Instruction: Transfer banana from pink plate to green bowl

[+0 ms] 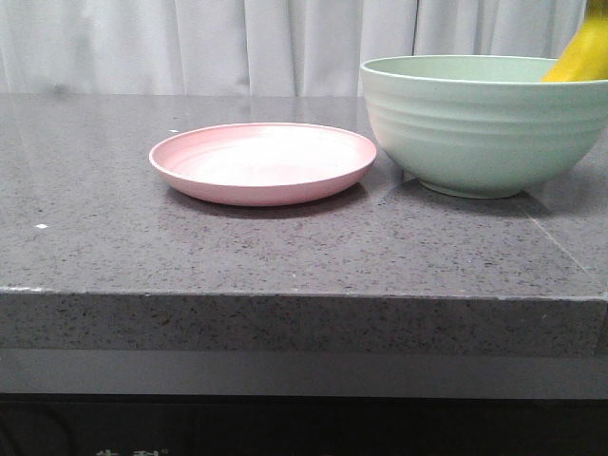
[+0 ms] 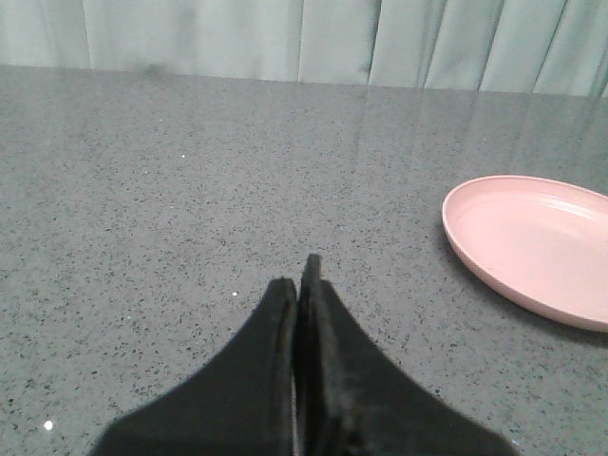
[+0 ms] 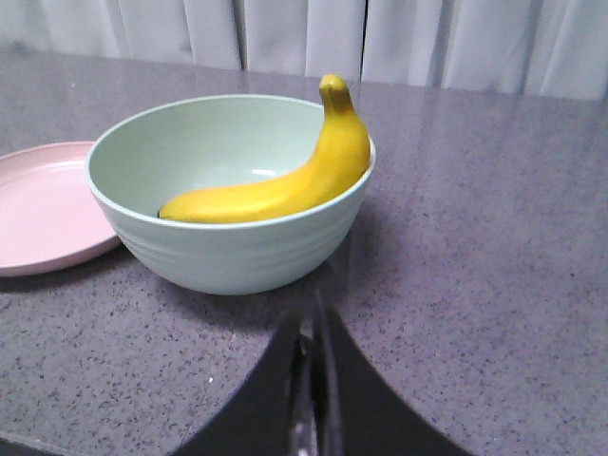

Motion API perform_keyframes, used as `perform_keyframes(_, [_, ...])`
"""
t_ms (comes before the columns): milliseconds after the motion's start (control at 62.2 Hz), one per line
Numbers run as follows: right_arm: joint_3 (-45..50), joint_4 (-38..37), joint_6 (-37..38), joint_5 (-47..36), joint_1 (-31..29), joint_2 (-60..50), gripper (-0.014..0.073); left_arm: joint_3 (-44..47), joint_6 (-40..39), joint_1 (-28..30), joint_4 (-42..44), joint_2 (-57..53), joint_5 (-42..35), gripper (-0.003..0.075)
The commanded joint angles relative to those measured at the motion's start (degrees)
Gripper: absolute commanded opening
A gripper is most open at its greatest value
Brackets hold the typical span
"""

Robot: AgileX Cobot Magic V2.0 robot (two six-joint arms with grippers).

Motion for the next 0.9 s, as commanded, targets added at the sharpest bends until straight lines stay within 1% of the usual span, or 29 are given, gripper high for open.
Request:
perform_keyframes(0, [-1.25, 0.28, -0.61, -5.53, -0.33, -1.06, -0.0057, -1.25, -0.53, 0.15, -0.30, -1.07, -5.26, -0.0018])
perform_keyframes(611, [-1.25, 0.28, -0.61, -5.35, -0.33, -1.11, -0.0057, -0.89, -0.53, 0.15, -0.30, -1.20, -5.26, -0.0018])
perform_keyframes(643, [-1.25, 0.28, -0.61, -5.35, -0.33, -1.11, -0.0057, -0.74, -0.53, 0.15, -1.24, -1.28, -5.26, -0.0018])
perform_keyframes(675, [-1.25, 0.28, -0.61, -5.35, -0.33, -1.11, -0.0057, -0.42, 0.77, 0.23, -2.90, -1.43, -5.26, -0.0018])
perform_keyframes(724, [-1.25, 0.28, -0.61, -5.35, -0.33, -1.11, -0.0057, 0.38, 5.76, 0.67, -7.05, -2.21, -5.26, -0.0018])
perform_keyframes(740, [-1.25, 0.28, -0.61, -5.35, -0.33, -1.11, -0.0057, 1.06, 9.47, 0.83, -9.92, -2.72, -5.26, -0.0018])
perform_keyframes(788, [-1.25, 0.28, -0.61, -5.35, -0.33, -1.11, -0.0057, 2.67, 15.88, 1.92, -15.14, -4.55, -5.37, -0.0018])
perform_keyframes(820, [-1.25, 0.28, -0.61, -5.35, -0.33, -1.11, -0.0057, 4.11, 17.48, 2.69, -16.56, -5.85, -5.56, -0.0018])
perform_keyframes(884, [-1.25, 0.28, -0.61, -5.35, -0.33, -1.11, -0.0057, 7.32, 17.58, 4.07, -16.57, -8.30, -6.49, -0.0018])
